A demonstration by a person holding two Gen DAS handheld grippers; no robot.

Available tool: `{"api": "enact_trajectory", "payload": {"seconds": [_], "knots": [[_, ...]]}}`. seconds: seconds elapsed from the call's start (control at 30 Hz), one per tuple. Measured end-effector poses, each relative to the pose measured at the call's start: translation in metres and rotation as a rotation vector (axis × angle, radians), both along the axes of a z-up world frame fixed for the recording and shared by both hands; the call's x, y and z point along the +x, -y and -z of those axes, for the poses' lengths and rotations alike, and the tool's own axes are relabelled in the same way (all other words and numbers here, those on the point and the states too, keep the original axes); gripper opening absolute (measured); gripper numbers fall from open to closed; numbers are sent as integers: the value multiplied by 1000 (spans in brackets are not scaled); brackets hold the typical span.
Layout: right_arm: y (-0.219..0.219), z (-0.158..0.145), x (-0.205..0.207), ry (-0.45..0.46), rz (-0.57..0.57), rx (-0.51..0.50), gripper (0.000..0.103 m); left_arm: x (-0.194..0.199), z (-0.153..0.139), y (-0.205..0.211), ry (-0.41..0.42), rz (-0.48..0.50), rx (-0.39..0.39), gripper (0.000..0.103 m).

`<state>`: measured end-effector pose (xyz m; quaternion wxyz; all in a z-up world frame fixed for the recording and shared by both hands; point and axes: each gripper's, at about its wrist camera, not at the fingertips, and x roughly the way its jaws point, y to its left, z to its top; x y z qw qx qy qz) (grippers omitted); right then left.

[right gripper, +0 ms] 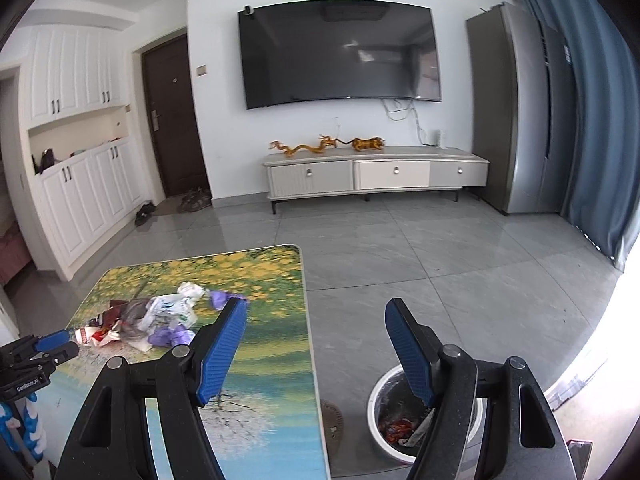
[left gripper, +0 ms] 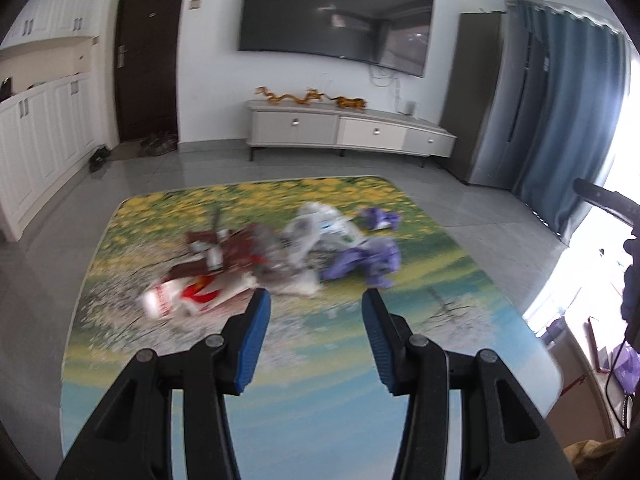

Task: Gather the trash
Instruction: 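Return both tools to the trash pile on the rug, then grasp the brown snack bag with the left tool while the right tool grasps a purple bag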

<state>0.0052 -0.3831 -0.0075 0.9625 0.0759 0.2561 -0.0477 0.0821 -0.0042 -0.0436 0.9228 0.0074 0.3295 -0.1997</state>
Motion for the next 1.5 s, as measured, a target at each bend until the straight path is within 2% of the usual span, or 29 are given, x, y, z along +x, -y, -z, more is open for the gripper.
{"api": "enact_trajectory", "payload": {"seconds": [0.27,0.43,0.57,0.9,1.17,1.37,1.5], "knots": [[-33,12,29,-45,-94,-1,70,4,32,-77,-74,-203,-10,46],[-47,25,45,-77,-139,-2,70,8,40,-95,-91,-268,-14,52],[-53,38,57,-106,-168,12,70,13,44,-95,-103,-286,-15,53],[-61,78,89,-190,-227,61,70,33,47,-82,-118,-237,-2,52],[-81,104,123,-236,-328,92,70,72,38,-57,-113,-122,30,53],[-109,112,151,-239,-443,94,70,106,33,-22,-82,-38,97,53],[-129,119,167,-244,-511,84,70,132,44,-5,-112,-14,146,52]]}}
